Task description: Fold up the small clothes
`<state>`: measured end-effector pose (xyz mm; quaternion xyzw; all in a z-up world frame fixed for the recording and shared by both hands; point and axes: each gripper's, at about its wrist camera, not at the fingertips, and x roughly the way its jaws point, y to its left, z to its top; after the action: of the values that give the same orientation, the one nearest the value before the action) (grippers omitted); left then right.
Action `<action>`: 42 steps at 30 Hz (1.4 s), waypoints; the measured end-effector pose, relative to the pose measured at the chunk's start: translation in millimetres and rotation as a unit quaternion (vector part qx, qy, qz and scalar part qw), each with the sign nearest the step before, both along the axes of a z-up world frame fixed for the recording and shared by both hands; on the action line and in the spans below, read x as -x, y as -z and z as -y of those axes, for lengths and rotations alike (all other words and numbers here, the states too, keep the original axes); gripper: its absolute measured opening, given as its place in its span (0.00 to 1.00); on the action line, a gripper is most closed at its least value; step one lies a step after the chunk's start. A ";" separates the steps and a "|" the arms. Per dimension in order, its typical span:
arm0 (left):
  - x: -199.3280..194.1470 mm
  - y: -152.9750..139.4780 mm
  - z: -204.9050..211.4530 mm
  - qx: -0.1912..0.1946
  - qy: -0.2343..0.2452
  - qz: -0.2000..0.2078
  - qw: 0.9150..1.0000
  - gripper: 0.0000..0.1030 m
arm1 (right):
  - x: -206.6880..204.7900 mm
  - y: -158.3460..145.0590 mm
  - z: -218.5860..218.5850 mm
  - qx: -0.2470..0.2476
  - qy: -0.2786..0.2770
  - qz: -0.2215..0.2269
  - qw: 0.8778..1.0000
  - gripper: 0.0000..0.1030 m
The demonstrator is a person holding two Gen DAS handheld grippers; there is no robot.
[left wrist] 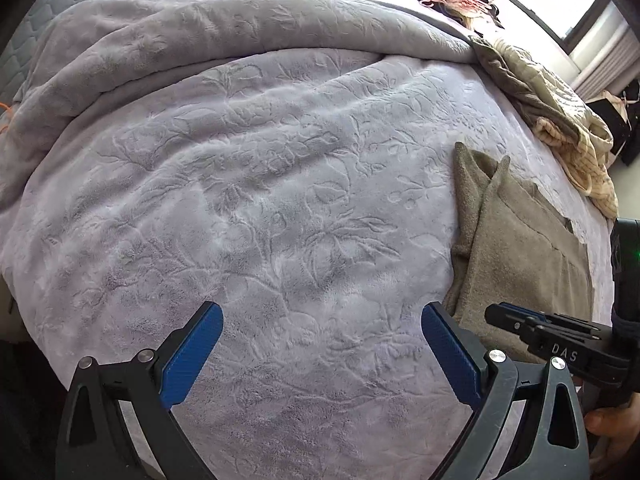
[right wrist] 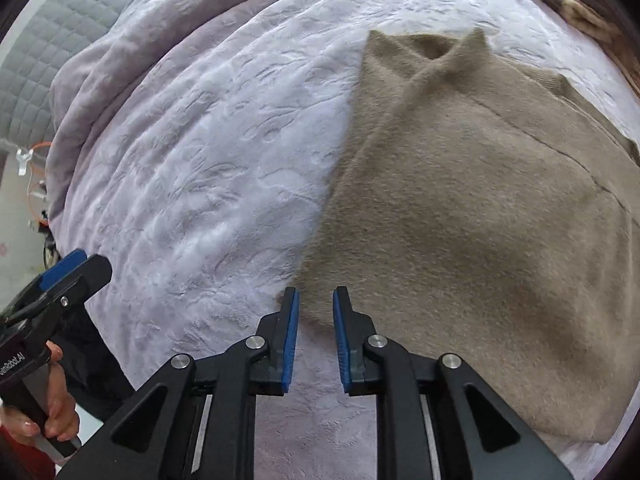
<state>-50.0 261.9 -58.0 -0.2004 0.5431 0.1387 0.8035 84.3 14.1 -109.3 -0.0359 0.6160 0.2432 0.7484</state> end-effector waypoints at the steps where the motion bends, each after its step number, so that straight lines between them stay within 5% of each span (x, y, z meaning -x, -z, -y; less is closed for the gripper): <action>1: -1.3 1.8 2.4 0.004 0.003 -0.004 1.000 0.96 | -4.1 1.0 4.8 0.001 0.015 0.001 1.000 0.19; 6: -4.0 20.3 16.5 0.043 0.022 -0.044 0.998 0.96 | -8.3 38.3 0.8 0.031 0.012 -0.044 0.998 0.19; 9: 0.5 21.9 25.5 0.049 0.022 -0.051 0.997 0.96 | 6.7 33.9 -8.4 0.042 -0.023 -0.025 0.999 0.19; 14: 4.8 21.0 40.0 0.043 0.033 -0.064 0.996 0.96 | 30.5 26.1 6.4 0.015 -0.031 -0.055 0.998 0.19; 20: 5.4 10.1 64.2 0.048 0.082 -0.063 0.993 0.96 | 63.5 19.6 59.5 0.007 0.010 -0.079 0.997 0.38; 35: -5.7 3.6 116.9 0.063 0.138 -0.099 0.984 0.96 | 100.8 4.4 153.2 -0.026 0.138 -0.098 0.985 0.39; 42: -18.9 2.5 132.9 0.042 0.163 -0.112 0.979 0.96 | 101.0 10.8 172.6 -0.082 0.200 -0.109 0.970 0.39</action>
<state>-31.0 129.0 -60.4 -0.1258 0.6605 0.0042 0.7402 -16.7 -158.5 -120.0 0.1756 0.6664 0.1409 0.7108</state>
